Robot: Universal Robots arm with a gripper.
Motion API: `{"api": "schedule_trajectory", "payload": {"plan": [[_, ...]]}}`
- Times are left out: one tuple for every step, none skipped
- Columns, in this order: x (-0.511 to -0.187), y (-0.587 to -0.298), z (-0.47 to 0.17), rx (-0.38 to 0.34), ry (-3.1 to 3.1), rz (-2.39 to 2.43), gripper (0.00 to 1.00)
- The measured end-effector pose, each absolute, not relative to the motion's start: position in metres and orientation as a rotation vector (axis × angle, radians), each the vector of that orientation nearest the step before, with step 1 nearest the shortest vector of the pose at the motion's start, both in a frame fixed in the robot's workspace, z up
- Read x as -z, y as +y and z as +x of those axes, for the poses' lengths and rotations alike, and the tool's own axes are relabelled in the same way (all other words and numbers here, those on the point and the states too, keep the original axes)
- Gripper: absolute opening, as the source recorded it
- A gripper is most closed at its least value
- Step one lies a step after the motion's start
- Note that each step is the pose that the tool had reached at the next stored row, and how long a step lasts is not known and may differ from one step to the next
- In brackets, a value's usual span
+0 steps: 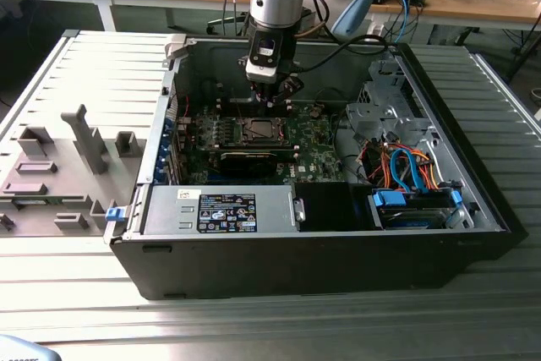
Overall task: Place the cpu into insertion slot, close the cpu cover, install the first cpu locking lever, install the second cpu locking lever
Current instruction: 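Install the first cpu locking lever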
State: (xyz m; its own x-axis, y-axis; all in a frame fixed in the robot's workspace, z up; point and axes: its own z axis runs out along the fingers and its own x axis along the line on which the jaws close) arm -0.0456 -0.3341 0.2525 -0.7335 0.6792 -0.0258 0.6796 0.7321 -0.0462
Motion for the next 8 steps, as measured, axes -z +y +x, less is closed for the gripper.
{"api": "schedule_trajectory", "payload": {"plan": [[-0.2525,-0.3341,-0.0456,0.082,2.918,1.141,0.11],[-0.2526,-0.3341,-0.0456,0.082,2.919,1.140,0.11],[-0.2525,-0.3341,-0.0456,0.082,2.920,1.137,0.11],[-0.2525,-0.3341,-0.0455,0.082,2.920,1.135,0.11],[-0.2525,-0.3341,-0.0455,0.082,2.921,1.132,0.11],[-0.2525,-0.3341,-0.0455,0.082,2.922,1.130,0.11],[-0.2525,-0.3341,-0.0455,0.082,2.923,1.128,0.11],[-0.2525,-0.3341,-0.0455,0.082,2.924,1.126,0.11]]}}
